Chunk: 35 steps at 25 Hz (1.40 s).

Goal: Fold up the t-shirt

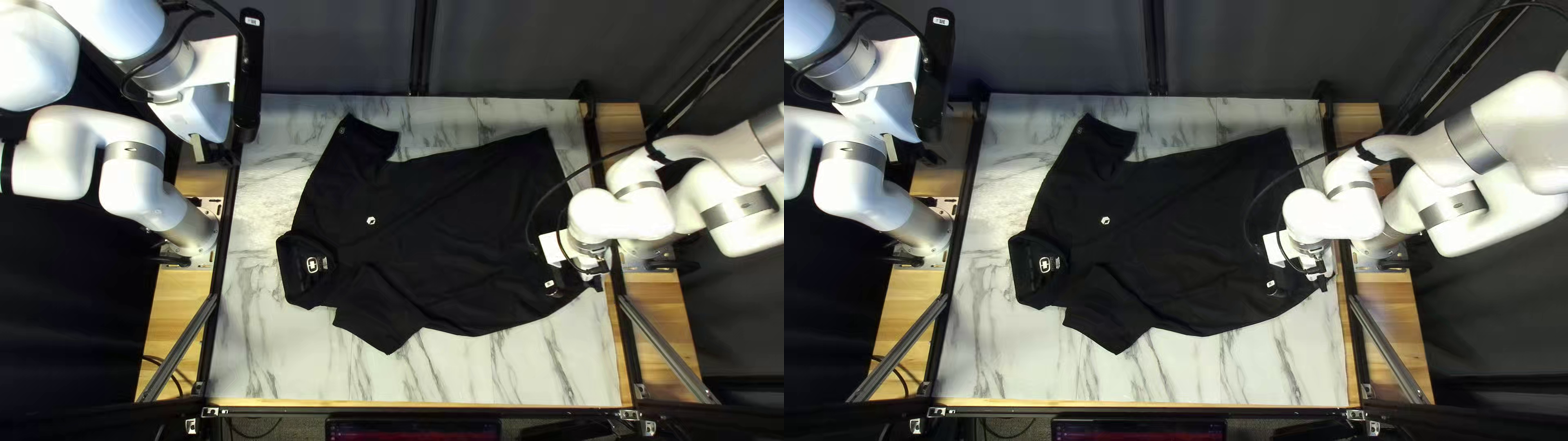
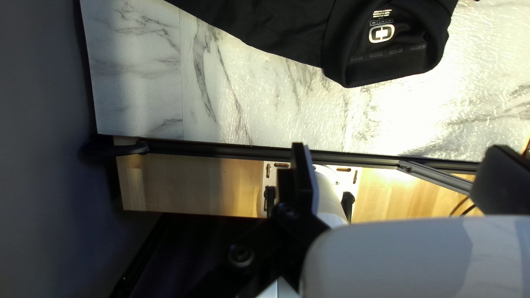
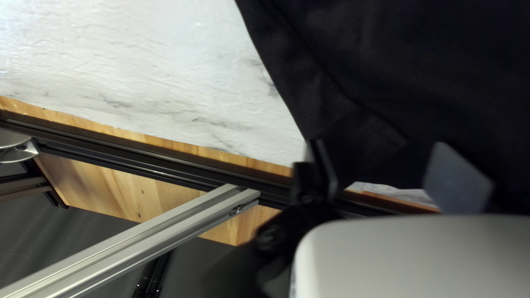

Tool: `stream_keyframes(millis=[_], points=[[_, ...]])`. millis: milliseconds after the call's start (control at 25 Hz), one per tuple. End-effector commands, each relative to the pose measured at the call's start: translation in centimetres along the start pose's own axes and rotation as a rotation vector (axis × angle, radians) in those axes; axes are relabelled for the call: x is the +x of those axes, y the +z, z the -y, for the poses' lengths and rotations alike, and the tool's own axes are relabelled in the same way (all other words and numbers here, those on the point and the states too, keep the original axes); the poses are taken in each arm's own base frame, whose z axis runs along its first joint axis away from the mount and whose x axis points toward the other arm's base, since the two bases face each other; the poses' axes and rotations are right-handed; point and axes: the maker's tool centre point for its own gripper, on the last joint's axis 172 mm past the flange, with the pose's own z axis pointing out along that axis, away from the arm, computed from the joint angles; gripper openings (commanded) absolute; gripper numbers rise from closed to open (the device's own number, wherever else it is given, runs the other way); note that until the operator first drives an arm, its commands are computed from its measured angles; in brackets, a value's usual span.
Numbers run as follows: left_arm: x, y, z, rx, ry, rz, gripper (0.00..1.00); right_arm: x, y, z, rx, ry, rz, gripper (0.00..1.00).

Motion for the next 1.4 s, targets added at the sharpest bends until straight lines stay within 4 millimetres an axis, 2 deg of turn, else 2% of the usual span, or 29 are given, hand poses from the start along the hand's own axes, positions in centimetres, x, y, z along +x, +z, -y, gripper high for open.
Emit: stream_keyframes(millis=[40, 120, 200, 240, 400, 480, 720, 800, 840, 880, 920, 960, 1400], points=[[0.0, 0.0, 0.0, 0.000, 0.000, 0.000, 1.00, 0.2, 0.0, 0.0, 0.003, 0.001, -0.003, 0.97], [0.0, 0.0, 0.0, 0.000, 0.000, 0.000, 1.00, 0.2, 0.1, 0.0, 0.005, 0.001, -0.003, 0.88], [0.0, 0.0, 0.0, 0.000, 0.000, 0.000, 1.00, 0.3, 0.1, -0.1, 0.007, 0.001, -0.003, 0.66], [0.0, 0.0, 0.0, 0.000, 0.000, 0.000, 1.00, 0.4, 0.1, -0.1, 0.009, 0.000, -0.002, 0.52], [0.0, 0.0, 0.0, 0.000, 0.000, 0.000, 1.00, 0.5, 0.1, -0.2, 0.011, -0.003, -0.001, 0.14], [0.0, 0.0, 0.0, 0.000, 0.000, 0.000, 1.00, 0.5, 0.1, -0.3, 0.012, -0.004, 0.000, 0.07], [0.0, 0.0, 0.0, 0.000, 0.000, 0.000, 1.00, 0.5, 0.3, -0.2, 0.015, -0.001, -0.003, 0.05], [0.0, 0.0, 0.0, 0.000, 0.000, 0.000, 1.00, 0.5, 0.0, 0.0, 0.014, 0.000, -0.005, 0.07], [0.0, 0.0, 0.0, 0.000, 0.000, 0.000, 1.00, 0.6, -0.3, 0.1, 0.013, 0.002, -0.007, 0.23], [0.0, 0.0, 0.0, 0.000, 0.000, 0.000, 1.00, 0.6, -0.5, 0.2, 0.011, 0.003, -0.009, 0.41], [0.0, 0.0, 0.0, 0.000, 0.000, 0.000, 1.00, 0.7, -0.7, 0.3, 0.010, 0.004, -0.010, 0.94], [0.0, 0.0, 0.0, 0.000, 0.000, 0.000, 1.00, 0.7, -0.8, 0.3, 0.009, 0.006, -0.011, 1.00], [0.0, 0.0, 0.0, 0.000, 0.000, 0.000, 1.00, 0.6, -0.4, 0.4, 0.013, 0.026, -0.031, 1.00]])
